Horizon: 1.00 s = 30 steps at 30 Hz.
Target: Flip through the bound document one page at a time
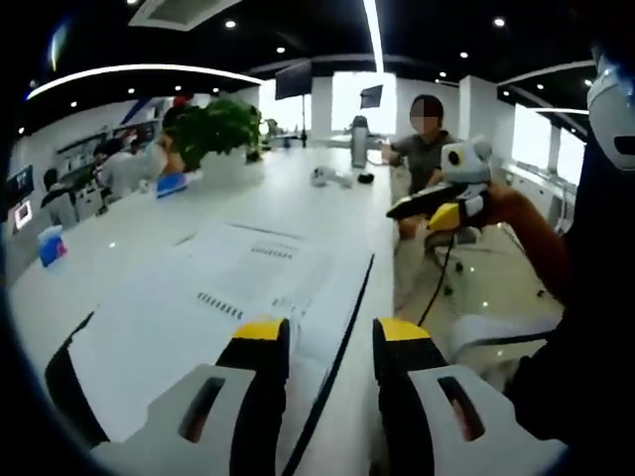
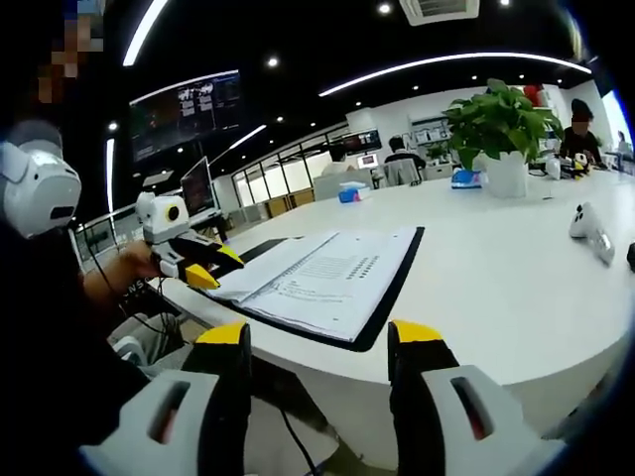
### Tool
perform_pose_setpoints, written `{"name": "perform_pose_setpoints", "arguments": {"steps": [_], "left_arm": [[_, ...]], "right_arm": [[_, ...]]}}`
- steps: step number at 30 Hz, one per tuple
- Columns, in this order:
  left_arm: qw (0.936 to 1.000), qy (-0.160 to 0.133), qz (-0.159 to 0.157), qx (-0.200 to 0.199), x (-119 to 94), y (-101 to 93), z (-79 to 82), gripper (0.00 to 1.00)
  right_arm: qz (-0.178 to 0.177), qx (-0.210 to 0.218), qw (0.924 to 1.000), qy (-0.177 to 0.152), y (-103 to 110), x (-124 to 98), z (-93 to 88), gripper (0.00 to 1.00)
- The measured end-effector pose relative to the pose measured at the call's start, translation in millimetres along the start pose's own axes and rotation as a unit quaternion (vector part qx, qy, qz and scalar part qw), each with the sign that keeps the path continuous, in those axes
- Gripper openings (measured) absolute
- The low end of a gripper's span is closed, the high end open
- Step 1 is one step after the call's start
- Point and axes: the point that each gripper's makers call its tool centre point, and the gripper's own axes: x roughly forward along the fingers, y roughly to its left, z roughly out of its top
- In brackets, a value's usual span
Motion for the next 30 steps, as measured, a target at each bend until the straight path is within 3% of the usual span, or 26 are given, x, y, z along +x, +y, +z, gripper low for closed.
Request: {"name": "perform_pose_setpoints", "arguments": {"steps": [4, 8, 11, 17, 21, 30], "left_arm": [[0.9998, 0.011, -0.006, 0.018, 10, 3.8, 2.2, 0.35], [0.9977, 0.029, 0.019, 0.058, 22, 12.4, 2.7, 0.32], [0.9969, 0.038, 0.009, 0.068, 34, 7.5, 3.2, 0.33], [0.9949, 0.069, -0.014, 0.072, 48, -1.4, -6.3, 0.36], [0.9937, 0.086, -0.008, 0.071, 52, 4.4, -13.5, 0.36], [0.9956, 0.081, -0.016, 0.044, 52, 12.2, -15.6, 0.35]], "right_arm": [[0.001, -0.004, 1.0, 0.003, 4, 1, -4.7, 0.55], [-0.003, 0.002, 1.0, 0.009, 2, 1, -11.1, 0.54], [-0.009, 0.003, 0.9999, 0.011, 1, 0, -12.1, 0.54], [-0.012, 0.008, 0.9999, 0.004, -1, -5, -13.3, 0.54], [-0.015, 0.011, 0.9998, 0.009, -5, -6, -18.1, 0.54], [-0.016, 0.016, 0.9997, 0.001, -9, -7, -16.2, 0.54]]}}
